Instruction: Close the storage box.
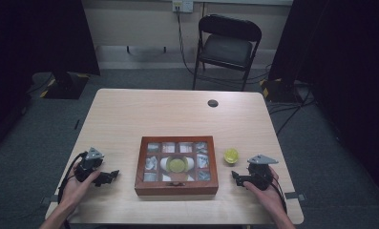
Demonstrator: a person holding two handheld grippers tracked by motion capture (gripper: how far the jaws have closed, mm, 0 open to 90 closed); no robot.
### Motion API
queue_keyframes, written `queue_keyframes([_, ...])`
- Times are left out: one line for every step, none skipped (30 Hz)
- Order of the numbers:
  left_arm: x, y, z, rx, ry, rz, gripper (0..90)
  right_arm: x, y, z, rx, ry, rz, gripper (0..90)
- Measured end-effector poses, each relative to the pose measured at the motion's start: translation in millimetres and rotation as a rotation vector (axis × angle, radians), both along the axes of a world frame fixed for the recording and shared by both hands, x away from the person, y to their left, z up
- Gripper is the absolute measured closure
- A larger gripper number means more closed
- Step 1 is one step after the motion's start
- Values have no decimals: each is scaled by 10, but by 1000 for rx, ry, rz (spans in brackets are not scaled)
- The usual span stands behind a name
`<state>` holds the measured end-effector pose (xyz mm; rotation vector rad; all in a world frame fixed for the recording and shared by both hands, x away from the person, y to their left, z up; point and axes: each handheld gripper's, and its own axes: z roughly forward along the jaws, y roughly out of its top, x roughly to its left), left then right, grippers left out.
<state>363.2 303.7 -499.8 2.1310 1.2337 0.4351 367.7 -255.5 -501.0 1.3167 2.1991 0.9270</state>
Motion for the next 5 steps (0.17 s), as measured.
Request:
queue_keyframes([-11,-6,-32,-18,-26,6,134,1,0,0,0,-1,0,123])
queue_keyframes([-30,-14,-91,-43,-67,13,100,-1,1,0,0,1,-1,123])
queue_keyframes([-33,-21,-91,-37,-66,15,49,-1,1,0,0,1,-1,123])
queue_keyframes([-38,-26,-90,-35,-65,23,45,-1,1,0,0,0,-2,122])
queue_keyframes([-40,-28,-90,-33,-65,25,44,-1,1,0,0,1,-3,122])
